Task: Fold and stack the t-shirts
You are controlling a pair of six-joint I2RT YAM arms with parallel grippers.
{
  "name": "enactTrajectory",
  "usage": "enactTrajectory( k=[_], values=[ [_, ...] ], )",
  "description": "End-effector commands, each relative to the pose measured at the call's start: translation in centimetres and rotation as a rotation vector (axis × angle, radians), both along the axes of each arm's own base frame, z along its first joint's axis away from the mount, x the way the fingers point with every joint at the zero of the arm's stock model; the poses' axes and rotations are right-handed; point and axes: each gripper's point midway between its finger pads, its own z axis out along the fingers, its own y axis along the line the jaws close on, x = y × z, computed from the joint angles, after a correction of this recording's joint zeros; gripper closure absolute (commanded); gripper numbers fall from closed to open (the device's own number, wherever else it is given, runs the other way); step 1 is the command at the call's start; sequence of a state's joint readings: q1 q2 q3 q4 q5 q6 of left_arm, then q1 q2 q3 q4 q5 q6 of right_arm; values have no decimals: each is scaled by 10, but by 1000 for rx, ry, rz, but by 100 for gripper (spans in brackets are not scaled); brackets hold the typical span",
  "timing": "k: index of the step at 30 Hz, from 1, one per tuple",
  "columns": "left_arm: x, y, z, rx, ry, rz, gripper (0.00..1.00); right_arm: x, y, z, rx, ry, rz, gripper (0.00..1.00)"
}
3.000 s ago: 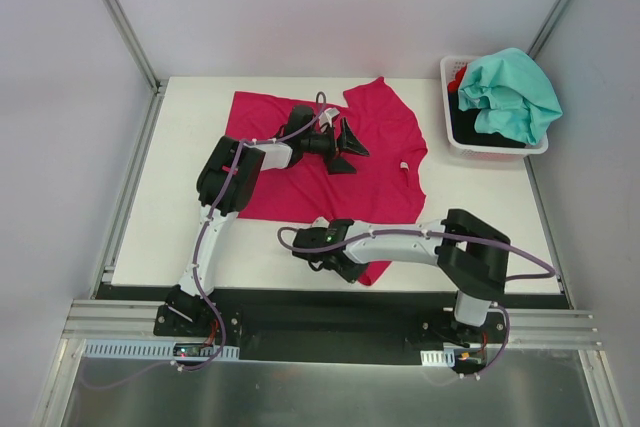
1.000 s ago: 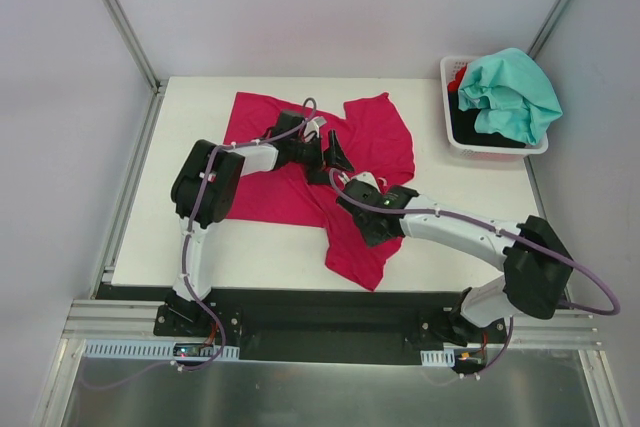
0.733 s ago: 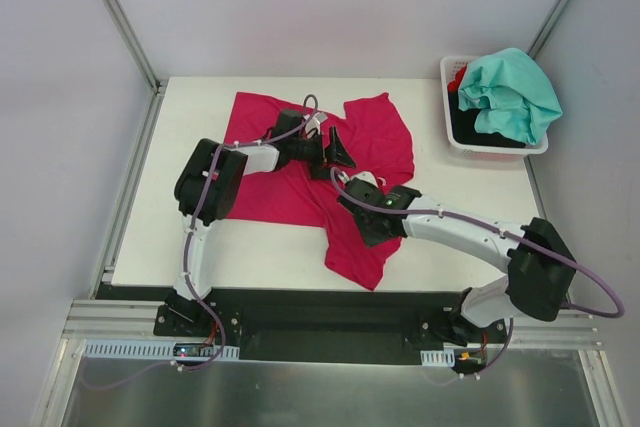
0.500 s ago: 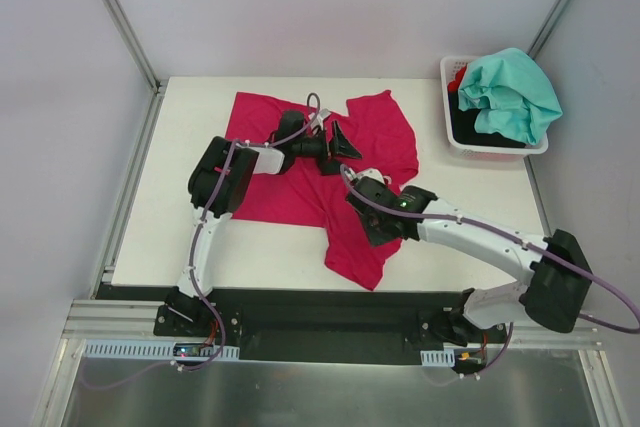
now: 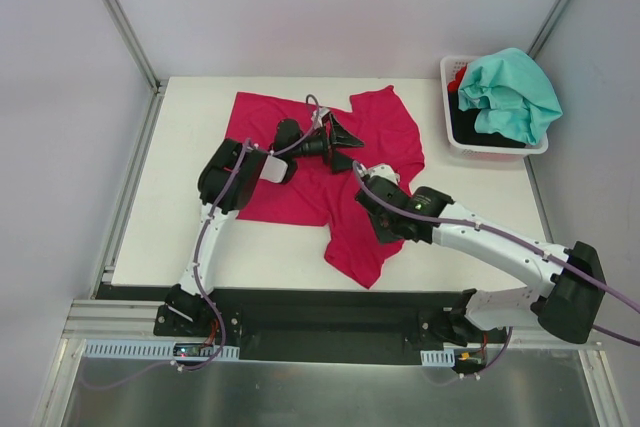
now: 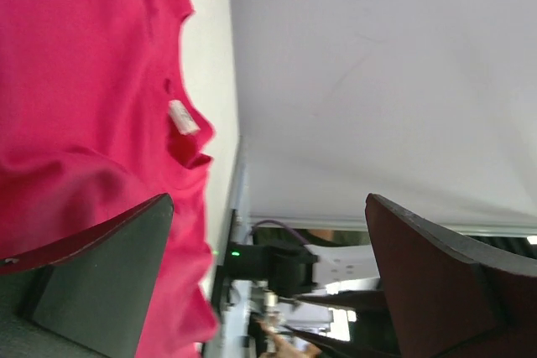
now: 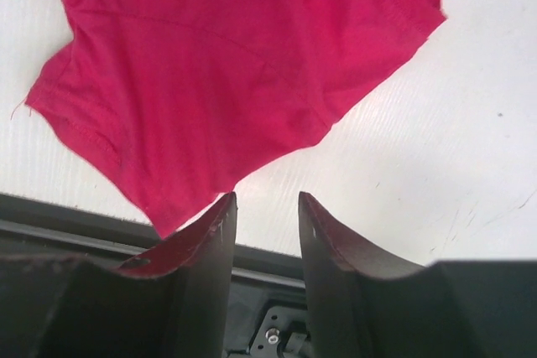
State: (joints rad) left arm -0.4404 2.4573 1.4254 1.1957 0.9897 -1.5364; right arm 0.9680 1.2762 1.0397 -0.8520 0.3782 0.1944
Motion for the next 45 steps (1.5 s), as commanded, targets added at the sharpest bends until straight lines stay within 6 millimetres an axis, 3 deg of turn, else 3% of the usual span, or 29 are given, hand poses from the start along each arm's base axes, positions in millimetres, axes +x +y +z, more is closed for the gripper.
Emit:
enactTrajectory(
  k=[1, 4, 5, 6, 7, 8, 10, 11, 12, 13, 14, 15, 16, 17, 19, 21, 26, 30, 39, 45],
  values=[
    [-28, 28, 129, -257, -326, -68, 1, 40, 15, 31, 97, -194, -63, 60],
    [-22, 48, 145, -233, -303, -50, 1, 64, 31, 43, 219, -278, -56, 60],
    [-16, 54, 139, -197, -330, -19, 1, 71, 31, 47, 222, -316, -48, 60],
    [-15, 61, 145, -173, -347, 1, 1, 83, 39, 61, 280, -380, -54, 61],
    [-8, 72, 134, -128, -337, 24, 1, 94, 34, 62, 299, -402, -66, 60],
    [4, 75, 108, -29, -296, 57, 1, 100, 37, 66, 336, -413, -50, 60],
    [17, 86, 96, 100, -302, 104, 1, 127, 40, 75, 427, -430, -52, 59],
    [28, 98, 46, 332, -267, 167, 1, 139, 38, 78, 446, -425, -69, 58],
    [35, 109, 32, 492, -279, 216, 1, 151, 35, 76, 451, -402, -97, 58],
    [49, 111, 36, 598, -355, 248, 1, 171, 24, 55, 423, -343, -140, 58],
    [71, 134, 18, 784, -398, 348, 1, 189, 34, 74, 468, -332, -129, 58],
    [67, 146, 0, 867, -328, 339, 1, 193, 29, 64, 439, -273, -151, 58],
    [77, 154, 3, 900, -332, 373, 1, 206, 27, 33, 402, -179, -155, 58],
    [85, 171, -4, 950, -300, 420, 1, 227, 29, 55, 416, -206, -168, 58],
    [96, 189, -18, 996, -263, 452, 1, 239, 20, 21, 362, -87, -196, 59],
    [104, 211, -30, 1058, -229, 495, 1, 251, 21, 18, 381, -52, -199, 59],
    [116, 255, -32, 1273, -251, 580, 1, 265, -8, -21, 417, 75, -269, 57],
    [121, 286, -24, 1314, -226, 662, 1, 269, -31, -36, 430, 124, -280, 57],
    [123, 287, -8, 1237, -231, 717, 1, 283, -61, -47, 448, 145, -254, 55],
    [119, 287, 15, 1198, -279, 767, 1, 303, -50, -47, 514, 85, -173, 53]
  ],
)
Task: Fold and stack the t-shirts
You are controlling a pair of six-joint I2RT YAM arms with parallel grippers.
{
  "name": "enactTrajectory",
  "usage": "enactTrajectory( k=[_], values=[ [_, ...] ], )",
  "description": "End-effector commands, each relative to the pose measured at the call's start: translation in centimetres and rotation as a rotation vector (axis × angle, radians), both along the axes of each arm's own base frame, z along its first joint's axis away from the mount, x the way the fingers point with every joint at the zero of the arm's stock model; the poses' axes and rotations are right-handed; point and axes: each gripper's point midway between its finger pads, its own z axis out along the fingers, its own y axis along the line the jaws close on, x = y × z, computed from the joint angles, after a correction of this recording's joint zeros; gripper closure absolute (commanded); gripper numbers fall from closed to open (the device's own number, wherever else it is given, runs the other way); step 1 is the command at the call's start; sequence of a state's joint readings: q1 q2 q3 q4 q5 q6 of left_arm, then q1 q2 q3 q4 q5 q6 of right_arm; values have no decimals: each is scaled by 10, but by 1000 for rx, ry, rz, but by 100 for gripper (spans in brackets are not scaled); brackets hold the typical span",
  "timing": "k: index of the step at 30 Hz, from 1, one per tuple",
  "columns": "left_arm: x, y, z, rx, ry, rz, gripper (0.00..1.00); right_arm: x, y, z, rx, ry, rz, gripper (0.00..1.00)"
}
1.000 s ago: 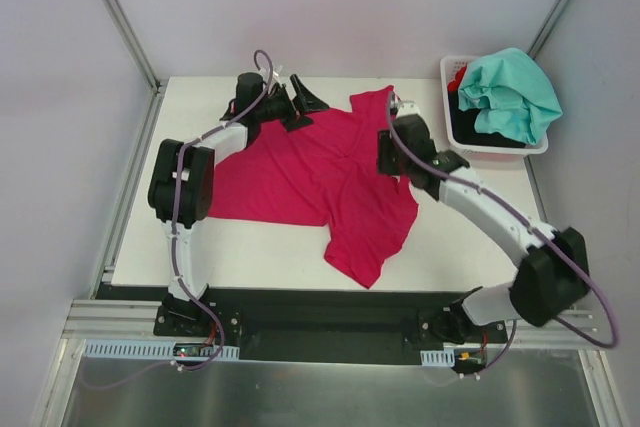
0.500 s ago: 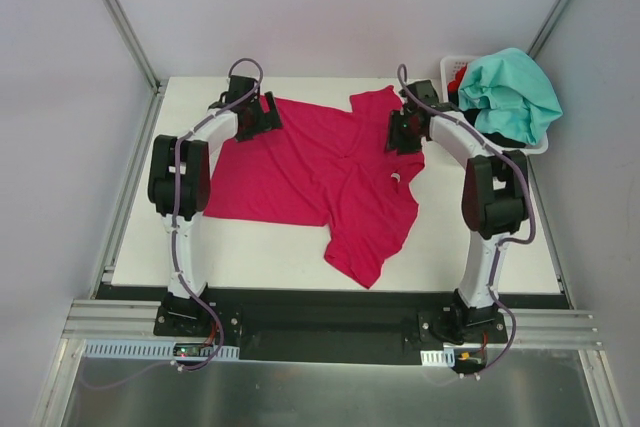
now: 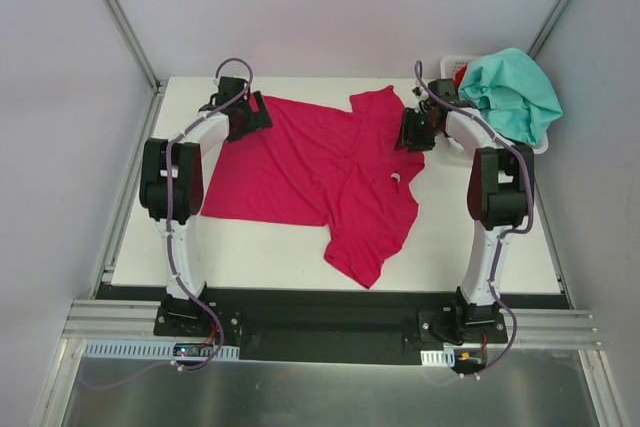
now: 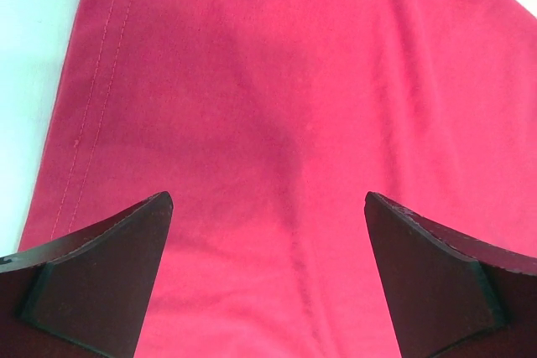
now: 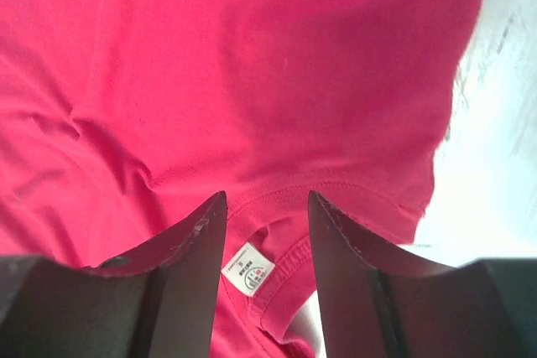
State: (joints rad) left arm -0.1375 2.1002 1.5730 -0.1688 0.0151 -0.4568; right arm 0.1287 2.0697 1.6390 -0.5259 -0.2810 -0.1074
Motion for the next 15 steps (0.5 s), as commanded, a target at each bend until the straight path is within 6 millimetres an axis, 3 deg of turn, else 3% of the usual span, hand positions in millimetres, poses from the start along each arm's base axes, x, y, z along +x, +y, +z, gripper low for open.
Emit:
enactTrajectory(
  k=[1, 3, 4, 6, 9, 10, 15],
  values=[
    [7, 0, 61, -7, -156, 8, 1, 23, 13, 13, 63, -89, 80, 53],
    [4, 1, 67, -9, -169, 10, 1, 31, 14, 11, 62, -86, 88, 51],
    [4, 1, 71, -13, -180, 12, 1, 34, 16, 10, 61, -85, 93, 43],
    [0, 1, 77, -21, -198, 13, 1, 41, 17, 7, 65, -97, 121, 36],
    [-1, 0, 87, -35, -235, 20, 1, 50, 17, 4, 60, -113, 141, 33],
    [-1, -3, 90, -49, -242, 5, 1, 58, 17, 12, 60, -134, 145, 31],
    [-5, -3, 96, -54, -252, 2, 1, 68, -2, 8, 26, -79, 94, 26]
  ],
)
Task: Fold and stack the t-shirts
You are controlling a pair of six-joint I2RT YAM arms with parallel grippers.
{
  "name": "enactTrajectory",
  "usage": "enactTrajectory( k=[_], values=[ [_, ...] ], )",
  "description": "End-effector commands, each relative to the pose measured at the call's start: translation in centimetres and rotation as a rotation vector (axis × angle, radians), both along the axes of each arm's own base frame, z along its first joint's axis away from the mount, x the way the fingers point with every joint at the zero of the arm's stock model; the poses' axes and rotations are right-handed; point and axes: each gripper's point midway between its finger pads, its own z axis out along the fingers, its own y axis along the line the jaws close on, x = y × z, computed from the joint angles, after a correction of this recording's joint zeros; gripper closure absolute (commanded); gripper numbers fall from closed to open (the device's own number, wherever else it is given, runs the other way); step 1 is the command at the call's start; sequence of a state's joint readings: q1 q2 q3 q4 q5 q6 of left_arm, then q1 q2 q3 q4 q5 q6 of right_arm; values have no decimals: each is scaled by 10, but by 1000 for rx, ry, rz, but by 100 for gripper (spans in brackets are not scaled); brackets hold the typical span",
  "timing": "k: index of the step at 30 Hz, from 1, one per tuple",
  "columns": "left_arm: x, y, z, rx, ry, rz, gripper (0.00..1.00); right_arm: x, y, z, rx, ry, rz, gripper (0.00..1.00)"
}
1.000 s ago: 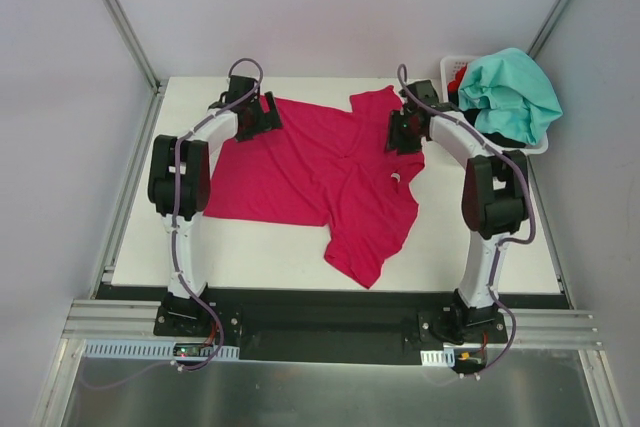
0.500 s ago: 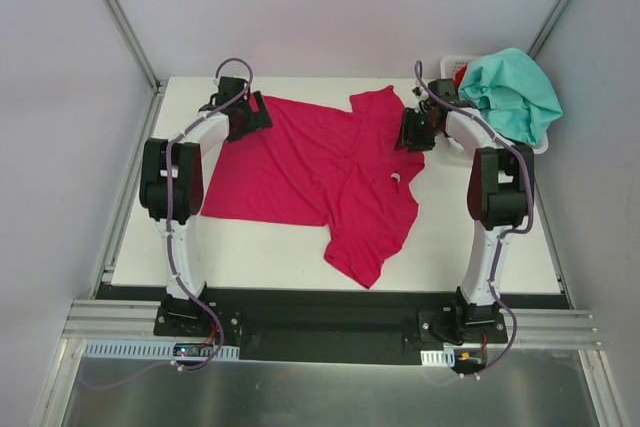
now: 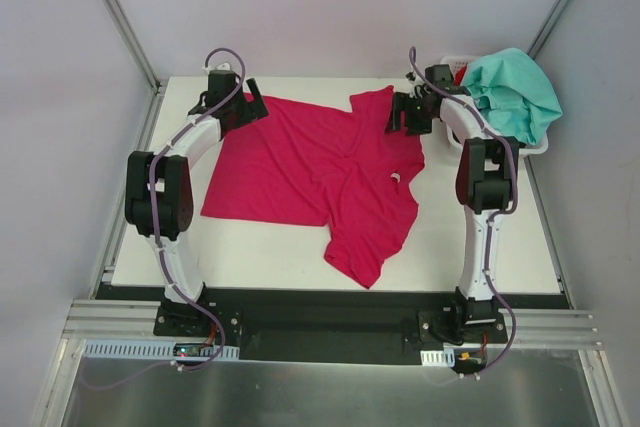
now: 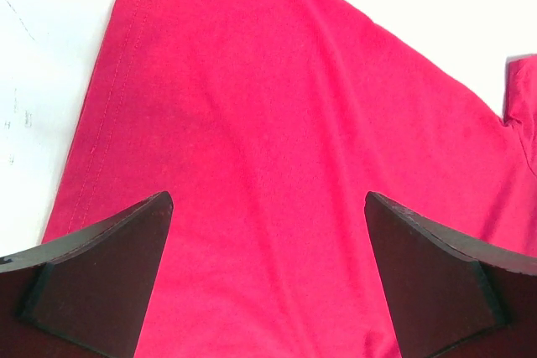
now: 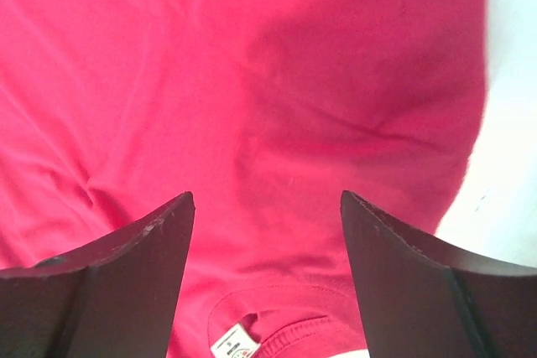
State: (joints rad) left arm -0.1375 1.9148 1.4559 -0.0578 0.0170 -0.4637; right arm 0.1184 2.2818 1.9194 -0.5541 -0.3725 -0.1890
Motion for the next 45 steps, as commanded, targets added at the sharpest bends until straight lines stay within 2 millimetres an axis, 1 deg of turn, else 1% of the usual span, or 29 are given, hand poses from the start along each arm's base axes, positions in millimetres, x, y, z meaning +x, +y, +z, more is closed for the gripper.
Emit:
enactTrajectory(
  k=[1, 4, 6, 7, 8, 10, 13, 14, 16, 17, 19, 20, 22, 23, 24, 25, 26, 27, 28, 29, 30, 33, 34, 36, 37, 39, 43, 44, 45],
  values=[
    [-1, -3, 33, -25, -83, -2, 1, 16, -19, 15, -30, -25, -16, 23],
    [-2, -4, 38, -32, -94, -4, 1, 20, -26, 11, -28, -23, -43, 17],
    [-3, -5, 41, -36, -101, -5, 1, 25, -34, 11, -35, -18, -71, 17],
    [-3, -4, 42, -36, -103, -5, 1, 22, -37, 1, -36, 20, -87, 16],
    [-4, -5, 46, -37, -112, -8, 1, 26, -42, 5, -28, 16, -102, 16],
    [-5, -4, 52, -35, -123, -8, 1, 24, -44, -1, -26, 46, -124, 13],
    [-8, -4, 62, -36, -143, -10, 1, 27, -51, -2, -31, 56, -155, 13],
    [-10, -4, 60, -35, -139, -7, 1, 28, -53, -5, -40, 59, -168, 12],
    [-13, -2, 68, -38, -157, 1, 1, 34, -57, -1, -38, 55, -186, 6],
    [-16, -2, 67, -37, -160, 1, 1, 36, -57, -4, -30, 62, -191, 5],
    [-17, -1, 77, -39, -200, 4, 1, 39, -57, 0, -18, 49, -191, 3],
    [-18, 0, 78, -37, -202, 6, 1, 41, -56, 11, -17, 19, -191, 3],
    [-19, 0, 81, -37, -219, 6, 1, 43, -55, 15, -9, -22, -185, 3],
    [-19, 0, 82, -37, -222, 6, 1, 44, -52, 21, 0, -44, -164, 1],
    [-19, -1, 83, -37, -225, 2, 1, 51, -49, 40, 11, -112, -149, 0],
    [-19, -2, 85, -36, -230, 1, 1, 48, -45, 41, 22, -123, -125, 1],
    [-20, -3, 85, -38, -233, 1, 1, 44, -32, 52, 68, -150, -73, 4],
    [-19, -4, 86, -38, -239, -3, 1, 42, -26, 75, 84, -208, -43, 4],
    [-21, -5, 88, -42, -245, -7, 1, 47, -22, 94, 105, -284, -21, 4],
    [-21, -6, 89, -47, -251, -8, 1, 34, -13, 88, 123, -267, 3, 4],
    [-22, -8, 90, -51, -254, -9, 1, 29, -1, 118, 171, -330, 40, 4],
    [-24, -11, 94, -56, -262, -20, 1, 1, 23, 135, 183, -314, 103, 4],
    [-25, -12, 94, -55, -263, -24, 1, -13, 40, 155, 161, -361, 167, 4],
    [-27, -14, 97, -59, -268, -35, 1, -28, 52, 161, 102, -377, 201, 4],
    [-28, -15, 96, -60, -267, -38, 1, -36, 64, 164, 92, -380, 231, 4],
    [-29, -15, 98, -64, -269, -38, 1, -43, 72, 159, 115, -343, 242, 4],
    [-33, -16, 97, -68, -265, -44, 1, -37, 78, 123, 145, -247, 209, 4],
    [-33, -16, 97, -64, -266, -46, 1, -33, 81, 104, 146, -204, 205, 4],
    [-34, -15, 97, -64, -266, -46, 1, -30, 83, 104, 151, -201, 210, 4]
  ],
)
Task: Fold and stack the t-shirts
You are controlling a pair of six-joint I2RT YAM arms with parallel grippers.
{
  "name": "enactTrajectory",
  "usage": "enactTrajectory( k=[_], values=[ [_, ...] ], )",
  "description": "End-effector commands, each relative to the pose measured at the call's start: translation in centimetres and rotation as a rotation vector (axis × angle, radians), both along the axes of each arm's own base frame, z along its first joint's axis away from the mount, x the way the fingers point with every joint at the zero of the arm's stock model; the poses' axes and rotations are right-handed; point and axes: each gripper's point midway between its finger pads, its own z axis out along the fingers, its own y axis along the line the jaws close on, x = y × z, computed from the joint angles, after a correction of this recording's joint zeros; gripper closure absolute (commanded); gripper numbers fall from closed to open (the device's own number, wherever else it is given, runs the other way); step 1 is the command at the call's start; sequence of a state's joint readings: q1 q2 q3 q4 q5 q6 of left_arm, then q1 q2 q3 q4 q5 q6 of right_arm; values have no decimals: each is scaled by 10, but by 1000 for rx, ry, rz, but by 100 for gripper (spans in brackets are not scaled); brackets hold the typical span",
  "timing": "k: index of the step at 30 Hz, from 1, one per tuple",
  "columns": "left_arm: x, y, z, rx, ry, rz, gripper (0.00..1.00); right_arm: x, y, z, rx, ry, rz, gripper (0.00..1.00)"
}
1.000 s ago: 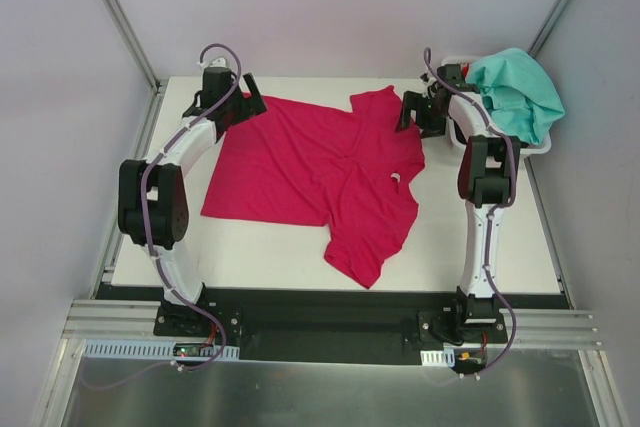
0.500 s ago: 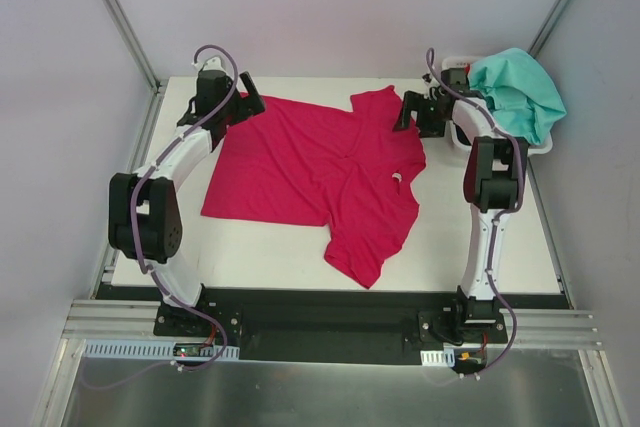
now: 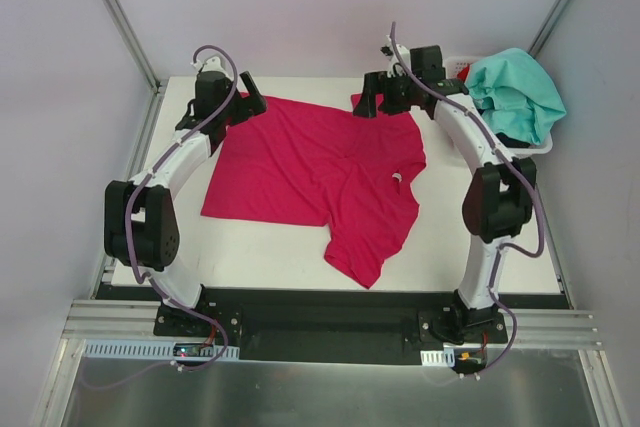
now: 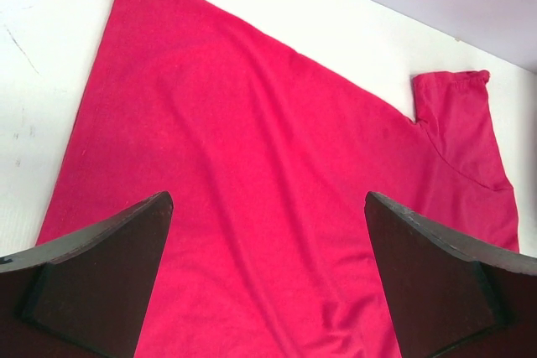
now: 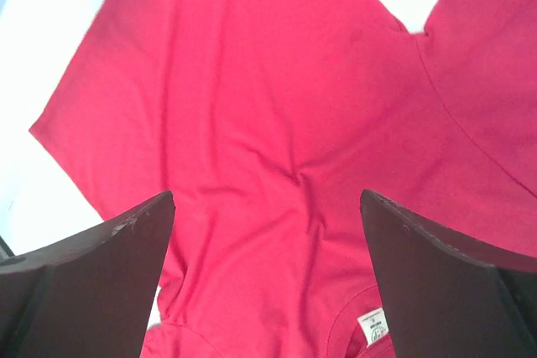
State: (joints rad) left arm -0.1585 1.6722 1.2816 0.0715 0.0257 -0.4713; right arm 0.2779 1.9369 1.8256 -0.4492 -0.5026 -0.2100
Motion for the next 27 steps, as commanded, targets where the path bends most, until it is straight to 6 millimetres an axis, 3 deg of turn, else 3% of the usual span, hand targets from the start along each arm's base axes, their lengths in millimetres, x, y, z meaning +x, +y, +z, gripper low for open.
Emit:
enactTrajectory(
  k=[1, 2, 5, 6, 7, 9, 21, 27],
  values=[
    [-5, -8, 28, -21, -74, -25, 1, 18, -12, -61, -15, 151, -36, 4],
    [-5, -8, 28, -22, -73, -28, 1, 21, -10, -78, -21, 181, -31, 4],
    [-4, -8, 27, -18, -73, -30, 1, 29, -10, -87, -41, 205, -22, 4],
    [-4, -8, 28, -16, -74, -34, 1, 32, -11, -103, -57, 238, -23, 4],
    [-3, -7, 26, -13, -71, -31, 1, 40, -10, -96, -62, 215, -28, 4],
    [-4, -8, 26, -10, -72, -33, 1, 41, -13, -112, -94, 255, -31, 4],
    [-1, -7, 23, -7, -63, -32, 1, 51, -66, -145, -302, 300, -159, 4],
    [0, -8, 24, -6, -62, -36, 1, 49, -53, -147, -194, 336, -125, 4]
  ],
)
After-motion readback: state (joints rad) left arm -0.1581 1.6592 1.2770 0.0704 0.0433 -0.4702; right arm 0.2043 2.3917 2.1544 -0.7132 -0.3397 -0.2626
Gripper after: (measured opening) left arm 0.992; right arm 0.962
